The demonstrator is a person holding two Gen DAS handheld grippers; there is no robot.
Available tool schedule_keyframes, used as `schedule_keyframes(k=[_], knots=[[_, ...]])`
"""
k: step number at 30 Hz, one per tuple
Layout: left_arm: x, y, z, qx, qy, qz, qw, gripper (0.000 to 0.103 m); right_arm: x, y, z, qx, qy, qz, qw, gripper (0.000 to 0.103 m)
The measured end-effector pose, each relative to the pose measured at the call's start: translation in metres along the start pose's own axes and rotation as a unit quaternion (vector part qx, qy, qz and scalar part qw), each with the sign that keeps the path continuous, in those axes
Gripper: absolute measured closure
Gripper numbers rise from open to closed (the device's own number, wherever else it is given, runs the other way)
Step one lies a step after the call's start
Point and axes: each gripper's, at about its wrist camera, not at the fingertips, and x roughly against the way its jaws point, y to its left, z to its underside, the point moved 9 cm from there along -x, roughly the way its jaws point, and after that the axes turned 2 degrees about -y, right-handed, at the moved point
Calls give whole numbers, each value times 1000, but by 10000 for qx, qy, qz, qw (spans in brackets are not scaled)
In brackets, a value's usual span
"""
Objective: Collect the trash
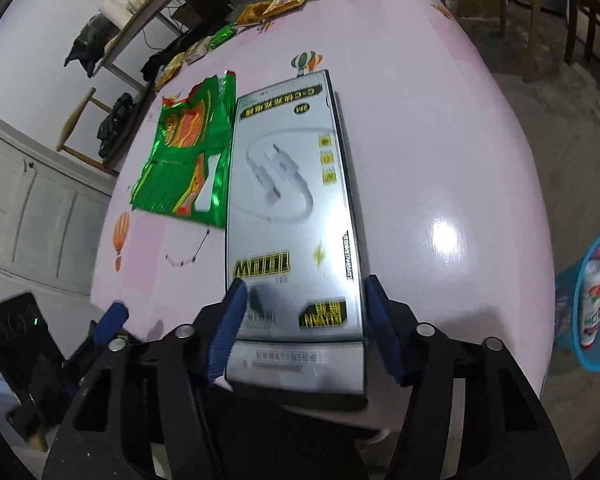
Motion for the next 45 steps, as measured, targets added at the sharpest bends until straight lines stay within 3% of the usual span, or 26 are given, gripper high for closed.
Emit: schedule_keyframes(k=[3, 6, 9, 14, 17, 24, 28, 33, 38, 45], knots=[[-12, -11, -5, 29, 168, 69, 9998, 6, 8, 1, 9, 19, -108, -188, 9998, 45], [-31, -22, -13, -40, 387, -19, 9992, 6, 23, -3, 13, 19, -352, -298, 9989, 33], [-60, -24, -18, -52, 654, -417, 9970, 6, 40, -13, 14, -122, -616, -428, 9971, 28], [-113, -13, -10, 155, 1255, -1251, 9841, 6, 59, -36, 20, -428, -892, -540, 9936, 27], [-135, -11, -9, 89, 1295, -1743, 9761, 6, 65, -49, 26, -577, -980, -573, 9919, 26], [-162, -8, -2, -379, 1399, -2498, 9574, 6, 69, -72, 35, -900, -1101, -661, 9876, 26], [-165, -7, 1, -703, 1333, -2624, 9531, 6, 72, -76, 37, -969, -1150, -728, 9859, 26], [-164, -12, 10, -1142, 1459, -2500, 9503, 9, 77, -81, 40, -1006, -1190, -821, 9844, 26], [-137, -18, 36, -1269, 1783, -2274, 9489, 9, 82, -88, 40, -1029, -1279, -840, 9829, 26], [-137, -14, 36, -1037, 1745, -2528, 9460, 6, 76, -95, 44, -1169, -1180, -846, 9825, 25]])
